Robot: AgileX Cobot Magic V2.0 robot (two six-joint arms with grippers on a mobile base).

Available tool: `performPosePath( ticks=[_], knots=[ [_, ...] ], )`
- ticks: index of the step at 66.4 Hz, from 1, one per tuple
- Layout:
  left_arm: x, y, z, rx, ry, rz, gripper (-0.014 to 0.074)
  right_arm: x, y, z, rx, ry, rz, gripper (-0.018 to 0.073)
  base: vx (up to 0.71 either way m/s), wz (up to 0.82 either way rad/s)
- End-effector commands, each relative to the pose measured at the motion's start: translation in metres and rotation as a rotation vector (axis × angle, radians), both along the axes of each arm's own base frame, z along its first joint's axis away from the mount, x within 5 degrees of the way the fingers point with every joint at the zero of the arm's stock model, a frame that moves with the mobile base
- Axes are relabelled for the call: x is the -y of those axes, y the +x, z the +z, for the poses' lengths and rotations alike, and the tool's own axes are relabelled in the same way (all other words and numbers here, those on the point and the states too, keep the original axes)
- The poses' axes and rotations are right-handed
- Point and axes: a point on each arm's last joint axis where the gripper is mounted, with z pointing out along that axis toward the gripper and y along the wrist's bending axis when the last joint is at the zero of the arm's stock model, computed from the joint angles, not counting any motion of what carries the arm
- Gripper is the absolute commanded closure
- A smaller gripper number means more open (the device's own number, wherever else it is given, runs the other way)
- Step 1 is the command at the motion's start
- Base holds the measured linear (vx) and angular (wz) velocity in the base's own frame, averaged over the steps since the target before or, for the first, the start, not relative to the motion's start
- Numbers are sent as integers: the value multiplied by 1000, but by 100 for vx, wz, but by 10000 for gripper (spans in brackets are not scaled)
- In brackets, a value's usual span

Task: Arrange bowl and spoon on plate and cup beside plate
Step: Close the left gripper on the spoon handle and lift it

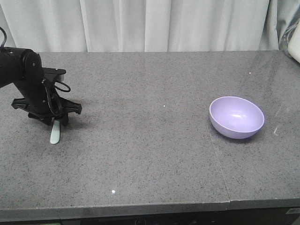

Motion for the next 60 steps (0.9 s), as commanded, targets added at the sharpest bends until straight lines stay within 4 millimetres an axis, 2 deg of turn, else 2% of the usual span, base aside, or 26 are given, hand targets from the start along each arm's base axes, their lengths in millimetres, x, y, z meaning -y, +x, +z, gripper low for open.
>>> performPosePath(
  ticks=[1, 14, 22, 29, 36, 43, 51, 60],
  knots=[
    [4, -19, -41, -270, 48, -16, 351, 2, 0, 15, 89, 6, -24, 49, 0, 0],
    [-3, -22, -40, -306, 118, -43, 606, 2, 0, 15, 89, 6, -24, 49, 0, 0],
    [-4, -22, -38, -307, 127, -50, 605, 2, 0, 15, 85, 6, -22, 49, 0, 0],
    [-3, -22, -25, -253, 120, -55, 603, 2, 1, 14, 77, 9, -21, 49, 0, 0],
    [-3, -23, 3, -152, 107, -58, 603, 2, 5, 13, 62, 43, -22, 49, 0, 0],
    [-4, -29, 43, -5, 83, -54, 603, 3, 16, 9, 28, 86, -27, 49, 0, 0],
    [-2, -45, 103, 203, 10, -40, 603, 3, 37, 11, -24, 115, -28, 49, 0, 0],
    [-1, -69, 165, 465, -79, -27, 603, 4, 65, 29, -56, 110, -22, 49, 0, 0]
  ],
)
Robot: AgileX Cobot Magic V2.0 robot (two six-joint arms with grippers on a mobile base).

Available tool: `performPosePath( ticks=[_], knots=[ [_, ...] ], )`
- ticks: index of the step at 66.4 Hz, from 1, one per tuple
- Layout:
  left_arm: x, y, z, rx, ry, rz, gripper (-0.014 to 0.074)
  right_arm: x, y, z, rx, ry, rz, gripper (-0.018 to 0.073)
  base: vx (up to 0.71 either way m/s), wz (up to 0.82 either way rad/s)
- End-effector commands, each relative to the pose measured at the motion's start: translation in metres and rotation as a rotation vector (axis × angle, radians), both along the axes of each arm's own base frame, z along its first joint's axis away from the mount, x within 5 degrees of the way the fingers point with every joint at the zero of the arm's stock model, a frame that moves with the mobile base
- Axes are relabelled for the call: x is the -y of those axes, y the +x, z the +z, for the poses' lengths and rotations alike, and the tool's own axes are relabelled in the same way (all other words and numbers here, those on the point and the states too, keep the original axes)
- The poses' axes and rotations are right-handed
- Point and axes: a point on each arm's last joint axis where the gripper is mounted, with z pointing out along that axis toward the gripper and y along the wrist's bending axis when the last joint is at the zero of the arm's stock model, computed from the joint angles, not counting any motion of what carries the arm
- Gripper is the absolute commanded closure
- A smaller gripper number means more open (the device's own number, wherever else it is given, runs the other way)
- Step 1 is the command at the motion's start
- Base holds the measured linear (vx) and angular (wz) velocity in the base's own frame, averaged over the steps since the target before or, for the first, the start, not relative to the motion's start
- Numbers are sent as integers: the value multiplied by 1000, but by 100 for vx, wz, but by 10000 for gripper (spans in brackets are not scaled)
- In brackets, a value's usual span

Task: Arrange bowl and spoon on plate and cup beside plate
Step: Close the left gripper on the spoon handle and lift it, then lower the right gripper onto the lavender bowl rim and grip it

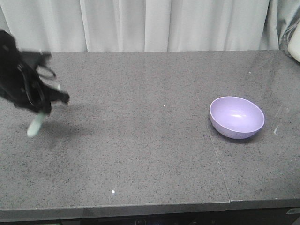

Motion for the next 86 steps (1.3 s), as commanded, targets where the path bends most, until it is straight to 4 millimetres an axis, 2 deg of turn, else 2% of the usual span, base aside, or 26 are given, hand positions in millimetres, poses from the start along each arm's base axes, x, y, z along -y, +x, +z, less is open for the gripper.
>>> performPosePath(
  ticks=[1, 9, 14, 21, 31, 40, 52, 86],
  knots=[
    [0, -27, 79, 312, -92, -1, 603, 3, 19, 28, 73, 4, -20, 49, 0, 0],
    [-2, -61, 133, 540, -158, -2, 603, 5, 51, 41, 5, -11, -20, 49, 0, 0],
    [-5, -81, 158, 647, -176, -9, 603, 12, 70, 45, -74, -10, -51, 49, 0, 0],
    [-9, -110, 187, 777, -194, -12, 603, 31, 103, 34, -227, -3, -103, 49, 0, 0],
    [-14, -143, 213, 902, -212, -14, 603, 57, 150, -13, -482, 70, -108, 49, 0, 0],
    [-16, -160, 224, 954, -218, -16, 603, 60, 183, -61, -664, 127, -2, 49, 0, 0],
    [-17, -164, 223, 934, -215, -17, 603, 65, 209, -104, -778, 150, 20, 49, 0, 0],
    [-17, -164, 221, 909, -212, -18, 603, 63, 231, -161, -937, 114, 108, 49, 0, 0]
  ],
)
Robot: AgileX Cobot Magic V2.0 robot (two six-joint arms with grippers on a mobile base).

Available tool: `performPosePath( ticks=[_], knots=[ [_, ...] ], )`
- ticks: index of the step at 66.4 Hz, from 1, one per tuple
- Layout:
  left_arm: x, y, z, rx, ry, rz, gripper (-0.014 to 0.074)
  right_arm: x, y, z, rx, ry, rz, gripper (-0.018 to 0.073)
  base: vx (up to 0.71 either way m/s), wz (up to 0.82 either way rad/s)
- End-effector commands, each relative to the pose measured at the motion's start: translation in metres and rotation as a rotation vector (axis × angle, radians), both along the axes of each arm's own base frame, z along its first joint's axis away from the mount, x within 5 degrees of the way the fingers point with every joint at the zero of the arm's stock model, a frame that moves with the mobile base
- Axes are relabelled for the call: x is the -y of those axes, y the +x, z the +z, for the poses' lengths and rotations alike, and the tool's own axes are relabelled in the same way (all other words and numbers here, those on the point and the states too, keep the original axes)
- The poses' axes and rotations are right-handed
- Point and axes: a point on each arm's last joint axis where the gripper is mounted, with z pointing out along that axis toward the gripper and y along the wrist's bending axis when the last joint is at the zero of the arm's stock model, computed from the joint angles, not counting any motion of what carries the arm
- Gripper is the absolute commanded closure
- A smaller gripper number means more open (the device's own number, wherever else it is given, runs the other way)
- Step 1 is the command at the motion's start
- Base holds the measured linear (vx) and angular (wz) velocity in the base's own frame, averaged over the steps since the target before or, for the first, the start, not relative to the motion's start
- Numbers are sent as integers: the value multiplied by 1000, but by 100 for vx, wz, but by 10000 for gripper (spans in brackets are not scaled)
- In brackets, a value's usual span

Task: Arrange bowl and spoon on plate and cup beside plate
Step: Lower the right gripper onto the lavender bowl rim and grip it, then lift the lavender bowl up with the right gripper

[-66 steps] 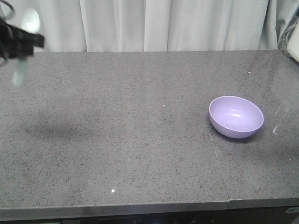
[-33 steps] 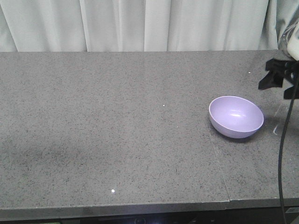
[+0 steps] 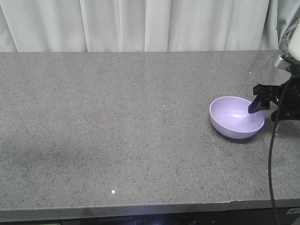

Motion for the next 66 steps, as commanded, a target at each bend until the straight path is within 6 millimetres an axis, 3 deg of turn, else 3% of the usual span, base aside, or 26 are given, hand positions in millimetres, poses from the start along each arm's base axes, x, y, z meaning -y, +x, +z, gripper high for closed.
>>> performPosePath(
  ticks=[1, 12, 19, 42, 57, 66],
  knots=[
    [0, -8, 17, 107, -28, -3, 603, -5, 3, 20, 78, -6, 24, 49, 0, 0],
    [0, -8, 17, 104, -28, -3, 603, -12, 7, 13, 70, -11, 51, 59, 0, 0],
    [0, -8, 17, 104, -28, -3, 603, -12, 7, 12, 68, -23, 53, 114, 0, 0],
    [0, -9, 15, 77, -23, -4, 603, -11, 8, 13, 78, -36, 52, 573, 0, 0],
    [0, -9, 15, 74, -23, -4, 603, -12, 10, 19, 132, -19, 33, 569, 0, 0],
    [0, -9, 15, 74, -23, -4, 603, -19, 6, 53, 246, 33, 60, 569, 0, 0]
  ],
)
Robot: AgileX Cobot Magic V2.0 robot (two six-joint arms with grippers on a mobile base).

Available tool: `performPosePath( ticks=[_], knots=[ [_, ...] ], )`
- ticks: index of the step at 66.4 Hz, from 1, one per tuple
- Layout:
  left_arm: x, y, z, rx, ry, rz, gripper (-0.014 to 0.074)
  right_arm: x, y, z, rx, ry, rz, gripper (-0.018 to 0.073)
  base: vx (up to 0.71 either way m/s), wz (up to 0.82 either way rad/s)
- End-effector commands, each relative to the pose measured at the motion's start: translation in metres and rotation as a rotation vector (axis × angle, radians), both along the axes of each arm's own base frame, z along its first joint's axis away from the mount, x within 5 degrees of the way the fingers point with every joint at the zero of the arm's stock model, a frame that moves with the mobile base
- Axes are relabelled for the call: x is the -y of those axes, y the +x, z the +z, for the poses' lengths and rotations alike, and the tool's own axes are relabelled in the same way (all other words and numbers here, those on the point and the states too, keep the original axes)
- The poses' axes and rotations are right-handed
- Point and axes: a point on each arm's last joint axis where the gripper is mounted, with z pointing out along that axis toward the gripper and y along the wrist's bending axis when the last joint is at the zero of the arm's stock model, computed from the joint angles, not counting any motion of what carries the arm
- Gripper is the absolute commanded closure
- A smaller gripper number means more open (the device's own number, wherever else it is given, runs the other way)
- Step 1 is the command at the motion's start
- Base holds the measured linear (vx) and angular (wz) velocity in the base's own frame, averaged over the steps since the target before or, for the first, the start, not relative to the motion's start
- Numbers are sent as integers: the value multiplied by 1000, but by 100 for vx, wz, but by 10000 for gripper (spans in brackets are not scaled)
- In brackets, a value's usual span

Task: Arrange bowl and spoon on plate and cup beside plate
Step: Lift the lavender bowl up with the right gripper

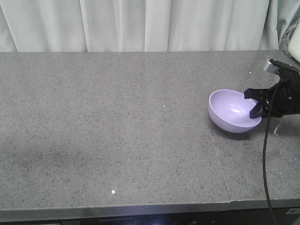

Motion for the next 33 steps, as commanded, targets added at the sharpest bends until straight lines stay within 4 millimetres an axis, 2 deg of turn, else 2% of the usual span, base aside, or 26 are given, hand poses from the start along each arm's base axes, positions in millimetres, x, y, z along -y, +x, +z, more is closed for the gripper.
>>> performPosePath(
  ticks=[1, 11, 21, 28, 33],
  knots=[
    [0, -8, 17, 102, -27, -3, 603, -6, -5, 65, 218, 51, 10, 569, 0, 0],
    [0, -8, 17, 102, -27, -3, 603, -21, -25, 133, 388, 118, 99, 569, 0, 0],
    [0, -8, 17, 102, -27, -3, 603, -37, -63, 203, 598, 174, 172, 569, 0, 0],
    [0, -8, 17, 102, -27, -3, 603, -47, -93, 237, 711, 204, 190, 569, 0, 0],
    [0, -8, 17, 102, -27, -3, 603, -52, -111, 253, 765, 217, 200, 569, 0, 0]
  ],
)
